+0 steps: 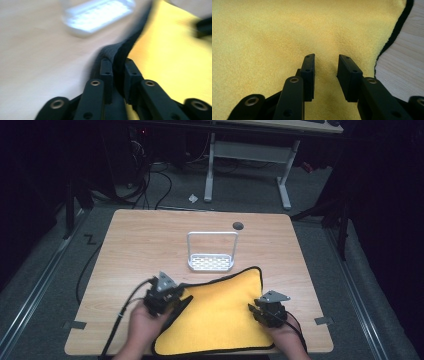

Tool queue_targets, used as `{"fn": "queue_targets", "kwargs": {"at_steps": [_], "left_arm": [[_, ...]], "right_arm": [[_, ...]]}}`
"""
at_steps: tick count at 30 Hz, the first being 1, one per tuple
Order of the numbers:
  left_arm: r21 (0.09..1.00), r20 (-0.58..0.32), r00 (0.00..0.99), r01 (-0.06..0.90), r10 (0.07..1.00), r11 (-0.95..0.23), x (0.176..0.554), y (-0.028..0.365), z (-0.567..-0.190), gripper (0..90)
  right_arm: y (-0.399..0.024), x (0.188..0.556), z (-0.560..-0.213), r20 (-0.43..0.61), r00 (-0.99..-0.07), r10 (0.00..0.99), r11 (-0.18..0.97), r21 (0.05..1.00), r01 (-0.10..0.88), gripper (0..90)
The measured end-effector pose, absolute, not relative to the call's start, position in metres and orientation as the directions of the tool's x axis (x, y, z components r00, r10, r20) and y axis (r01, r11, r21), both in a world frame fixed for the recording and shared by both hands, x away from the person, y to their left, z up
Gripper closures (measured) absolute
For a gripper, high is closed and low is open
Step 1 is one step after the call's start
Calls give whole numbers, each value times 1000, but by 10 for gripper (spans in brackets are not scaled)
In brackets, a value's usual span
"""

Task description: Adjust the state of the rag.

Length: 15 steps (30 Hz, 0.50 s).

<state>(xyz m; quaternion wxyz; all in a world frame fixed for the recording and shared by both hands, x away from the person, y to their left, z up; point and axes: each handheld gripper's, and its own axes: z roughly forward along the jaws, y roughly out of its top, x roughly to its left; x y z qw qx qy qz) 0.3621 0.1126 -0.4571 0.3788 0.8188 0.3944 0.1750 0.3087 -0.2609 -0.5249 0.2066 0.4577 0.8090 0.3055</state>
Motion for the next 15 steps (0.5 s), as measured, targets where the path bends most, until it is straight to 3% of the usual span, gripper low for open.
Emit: {"fn": "queue_targets", "kwargs": {"at_steps": [2, 5, 15], "left_arm": [[736, 6, 573, 552, 820, -391, 383, 134, -455, 656], [725, -13, 511, 597, 859, -344, 400, 159, -455, 601], [785, -45, 517, 548, 855, -290, 388, 164, -449, 624]], "right_arm": [[-262, 309, -525, -47, -495, 868, 389, 684, 617, 678], [-262, 309, -525, -43, -496, 867, 387, 685, 617, 677], [-262, 309, -526, -42, -494, 869, 384, 687, 617, 677]]}}
